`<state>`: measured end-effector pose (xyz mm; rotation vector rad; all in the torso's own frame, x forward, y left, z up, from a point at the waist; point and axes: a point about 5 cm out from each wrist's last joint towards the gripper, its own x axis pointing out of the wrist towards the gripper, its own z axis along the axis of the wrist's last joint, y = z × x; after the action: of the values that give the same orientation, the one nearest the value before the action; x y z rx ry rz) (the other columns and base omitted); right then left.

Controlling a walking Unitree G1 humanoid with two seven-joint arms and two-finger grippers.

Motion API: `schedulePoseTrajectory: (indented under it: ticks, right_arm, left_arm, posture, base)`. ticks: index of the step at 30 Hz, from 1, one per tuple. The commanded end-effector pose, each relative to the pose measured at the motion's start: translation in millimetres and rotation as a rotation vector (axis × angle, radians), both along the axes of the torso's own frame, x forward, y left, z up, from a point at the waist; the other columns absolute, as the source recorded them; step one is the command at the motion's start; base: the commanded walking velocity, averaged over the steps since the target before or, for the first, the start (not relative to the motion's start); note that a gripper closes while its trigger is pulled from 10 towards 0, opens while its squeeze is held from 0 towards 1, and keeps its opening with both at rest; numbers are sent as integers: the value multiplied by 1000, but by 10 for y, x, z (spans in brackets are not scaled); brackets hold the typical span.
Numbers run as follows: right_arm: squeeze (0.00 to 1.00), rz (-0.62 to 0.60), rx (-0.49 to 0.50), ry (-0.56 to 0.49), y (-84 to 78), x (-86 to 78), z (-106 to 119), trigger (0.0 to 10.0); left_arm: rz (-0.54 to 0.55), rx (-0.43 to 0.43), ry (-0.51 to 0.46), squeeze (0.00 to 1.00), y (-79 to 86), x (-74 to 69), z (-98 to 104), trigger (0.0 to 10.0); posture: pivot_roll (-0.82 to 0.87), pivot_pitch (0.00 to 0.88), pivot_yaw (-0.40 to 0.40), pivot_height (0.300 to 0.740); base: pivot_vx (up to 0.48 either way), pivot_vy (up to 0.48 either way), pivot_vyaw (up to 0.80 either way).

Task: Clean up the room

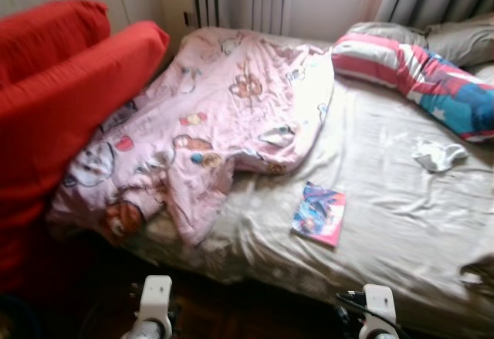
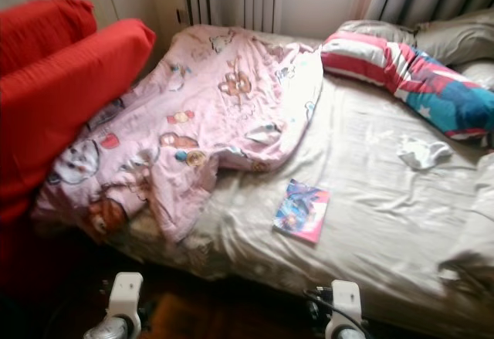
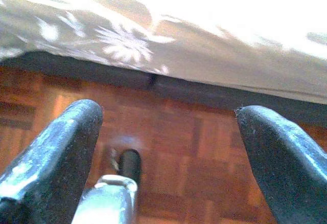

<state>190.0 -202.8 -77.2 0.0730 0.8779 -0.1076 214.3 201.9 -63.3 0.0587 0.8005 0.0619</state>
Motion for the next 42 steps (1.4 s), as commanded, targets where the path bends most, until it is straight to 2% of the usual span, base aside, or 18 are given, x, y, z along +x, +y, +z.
schedulePoseTrajectory:
  ticks: [1,13,20,35,42]
  right_arm:
    - [0,-13,23,40,43,-102,-61,10000]
    - [0,-17,26,39,65,-82,-56,10000]
    - [0,-9,22,28,105,-51,-47,10000]
    - [0,5,4,44,87,-86,-62,10000]
    - [0,2,10,43,128,-78,-64,10000]
  left_arm:
    - [3,4,33,0,22,-77,-45,10000]
    - [4,4,35,0,27,-86,-49,10000]
    - [3,4,37,0,37,-99,-54,10000]
    - [1,3,46,0,34,-119,-66,10000]
    - [-5,-9,52,0,-1,-114,-72,10000]
  posture:
    - [5,96,-6,740]
    - [2,112,-5,740]
    - [0,116,-5,740]
    - [-3,115,-5,740]
    - [-5,113,-5,740]
  base:
    - [0,-409,-775]
    - [0,-405,-737]
    - [0,-406,0]
    - [0,-406,0]
    - [0,-80,0]
